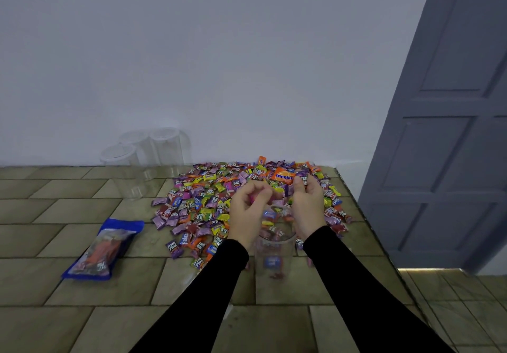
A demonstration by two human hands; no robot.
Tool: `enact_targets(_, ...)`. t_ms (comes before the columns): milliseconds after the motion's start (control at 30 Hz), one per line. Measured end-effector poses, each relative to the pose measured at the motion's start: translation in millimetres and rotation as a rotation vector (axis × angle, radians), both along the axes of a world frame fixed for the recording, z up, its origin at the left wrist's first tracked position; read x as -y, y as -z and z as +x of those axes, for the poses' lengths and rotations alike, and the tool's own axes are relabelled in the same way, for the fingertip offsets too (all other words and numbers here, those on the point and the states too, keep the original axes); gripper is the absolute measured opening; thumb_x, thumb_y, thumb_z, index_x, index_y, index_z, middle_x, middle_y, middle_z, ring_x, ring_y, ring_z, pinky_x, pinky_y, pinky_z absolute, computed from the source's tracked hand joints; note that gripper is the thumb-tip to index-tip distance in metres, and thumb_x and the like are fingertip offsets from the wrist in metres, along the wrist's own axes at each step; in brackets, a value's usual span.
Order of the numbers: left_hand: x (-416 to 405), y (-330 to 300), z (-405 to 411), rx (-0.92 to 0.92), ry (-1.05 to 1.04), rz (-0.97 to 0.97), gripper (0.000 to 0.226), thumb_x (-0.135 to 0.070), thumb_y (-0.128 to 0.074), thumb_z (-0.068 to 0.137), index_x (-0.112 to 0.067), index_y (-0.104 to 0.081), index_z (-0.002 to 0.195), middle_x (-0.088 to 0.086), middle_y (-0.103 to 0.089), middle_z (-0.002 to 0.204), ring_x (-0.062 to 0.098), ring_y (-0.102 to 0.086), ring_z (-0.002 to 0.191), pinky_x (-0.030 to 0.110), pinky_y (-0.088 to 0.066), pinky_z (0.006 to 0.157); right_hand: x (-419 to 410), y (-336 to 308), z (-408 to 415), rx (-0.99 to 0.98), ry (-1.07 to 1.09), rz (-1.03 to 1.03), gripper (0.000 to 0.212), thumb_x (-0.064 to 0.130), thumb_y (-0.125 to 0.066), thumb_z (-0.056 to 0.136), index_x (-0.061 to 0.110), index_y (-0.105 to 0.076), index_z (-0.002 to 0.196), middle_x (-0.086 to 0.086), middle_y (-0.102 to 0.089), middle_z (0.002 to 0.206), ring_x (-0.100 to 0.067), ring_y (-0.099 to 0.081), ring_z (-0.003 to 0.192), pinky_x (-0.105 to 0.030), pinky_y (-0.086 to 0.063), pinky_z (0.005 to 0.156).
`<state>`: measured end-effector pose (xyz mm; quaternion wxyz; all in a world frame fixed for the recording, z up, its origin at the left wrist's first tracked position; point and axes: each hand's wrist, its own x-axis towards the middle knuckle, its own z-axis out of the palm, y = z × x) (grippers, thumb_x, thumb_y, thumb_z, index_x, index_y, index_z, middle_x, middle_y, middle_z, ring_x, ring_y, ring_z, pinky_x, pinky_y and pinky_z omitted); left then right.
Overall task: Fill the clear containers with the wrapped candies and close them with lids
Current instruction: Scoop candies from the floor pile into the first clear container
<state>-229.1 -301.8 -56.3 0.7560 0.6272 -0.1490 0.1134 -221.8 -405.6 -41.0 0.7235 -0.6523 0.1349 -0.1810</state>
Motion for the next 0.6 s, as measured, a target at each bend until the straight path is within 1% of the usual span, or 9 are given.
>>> enact_targets(67, -0.8, 4.0, -0.5, -0.01, 0.02, -0.026, 0.021, -0.006, -0.054, 0.093, 0.007, -0.066, 0.082, 0.01, -0.07, 0.078, 0.019, -0.068, 0.076, 0.03, -0.057, 0.072, 0.1, 2.2, 1.4, -0.013, -0.003, -0.002, 0.044, 0.024, -0.045, 0.101, 0.01, -0.037, 0.142, -0.011, -0.047, 0.119, -0.024, -0.047, 0.113, -0.037, -0.041, 0.099)
enact_targets(167, -2.5, 13.4, 1.4, -0.01, 0.011, -0.1, 0.028, -0.019, -0.051, 0.088, 0.003, -0.068, 0.088, 0.014, -0.071, 0.095, 0.021, -0.067, 0.093, 0.028, -0.054, 0.08, -1.0, 2.7, 0.8, -0.001, -0.002, -0.025, 0.028, 0.027, -0.046, 0.1, 0.014, -0.044, 0.125, -0.005, -0.041, 0.111, -0.021, -0.04, 0.103, -0.034, -0.037, 0.091)
enact_targets(267, -2.5, 20.0, 1.9, -0.149, 0.008, -0.123, 0.034, -0.034, -0.045, 0.096, -0.009, -0.066, 0.103, 0.01, -0.069, 0.109, 0.021, -0.064, 0.097, 0.026, -0.054, 0.074, -0.4, 0.6, -0.4, -0.018, -0.012, -0.004, 0.055, 0.024, -0.045, 0.101, 0.005, -0.026, 0.148, -0.004, -0.041, 0.115, -0.019, -0.041, 0.107, -0.037, -0.038, 0.099)
enact_targets(333, -1.6, 20.2, -1.9, -0.368, 0.15, -0.151, 0.051, -0.048, -0.029, 0.1, -0.011, -0.063, 0.108, 0.011, -0.07, 0.105, 0.023, -0.066, 0.087, 0.028, -0.055, 0.06, 1.0, 0.7, -2.0, -0.019, -0.022, -0.019, 0.056, 0.021, -0.044, 0.101, 0.002, -0.023, 0.149, -0.005, -0.047, 0.112, -0.018, -0.046, 0.105, -0.036, -0.042, 0.098)
enact_targets(400, -1.2, 21.8, -4.2, -0.492, 0.283, -0.192, 0.073, -0.059, -0.02, 0.097, -0.002, -0.065, 0.106, 0.014, -0.072, 0.091, 0.024, -0.067, 0.071, 0.025, -0.052, 0.053, 1.7, -2.7, -5.3, -0.006, -0.036, -0.035, 0.055, 0.02, -0.045, 0.101, 0.0, -0.024, 0.148, -0.011, -0.053, 0.114, -0.018, -0.051, 0.103, -0.035, -0.046, 0.094)
enact_targets(467, -1.0, 24.0, -2.7, -0.508, 0.302, -0.211, 0.084, -0.062, -0.017, 0.096, 0.006, -0.067, 0.1, 0.016, -0.072, 0.081, 0.024, -0.065, 0.061, 0.023, -0.051, 0.051, 1.6, -5.6, -9.0, 0.005, -0.045, -0.047, 0.055, 0.019, -0.046, 0.1, -0.001, -0.025, 0.148, -0.02, -0.05, 0.131, -0.023, -0.052, 0.113, -0.029, -0.044, 0.091)
enact_targets(533, -0.1, 27.4, 0.5, -0.482, 0.282, -0.202, 0.09, -0.064, -0.015, 0.095, 0.01, -0.067, 0.1, 0.019, -0.071, 0.081, 0.028, -0.064, 0.062, 0.026, -0.053, 0.053, 1.7, -8.0, -10.6, 0.037, -0.062, -0.054, 0.054, 0.019, -0.048, 0.1, -0.001, -0.028, 0.146, -0.018, -0.042, 0.143, -0.025, -0.043, 0.131, -0.022, -0.036, 0.094)
enact_targets(567, 0.3, 29.0, 1.7, -0.47, 0.273, -0.198, 0.091, -0.065, -0.016, 0.094, 0.009, -0.068, 0.099, 0.02, -0.071, 0.082, 0.029, -0.064, 0.064, 0.027, -0.054, 0.055, 1.2, -8.7, -11.7, 0.048, -0.08, -0.072, 0.054, 0.019, -0.049, 0.099, 0.0, -0.03, 0.146, -0.016, -0.041, 0.144, -0.023, -0.04, 0.134, -0.021, -0.033, 0.096)
enact_targets(600, 0.6, 29.8, 2.4, -0.462, 0.267, -0.195, 0.09, -0.066, -0.016, 0.093, 0.007, -0.07, 0.096, 0.021, -0.071, 0.083, 0.03, -0.063, 0.066, 0.03, -0.054, 0.058, 1.9, -8.0, -10.6, 0.046, -0.089, -0.084, 0.052, 0.019, -0.051, 0.099, 0.001, -0.033, 0.145, -0.015, -0.047, 0.136, -0.02, -0.045, 0.128, -0.024, -0.035, 0.095)
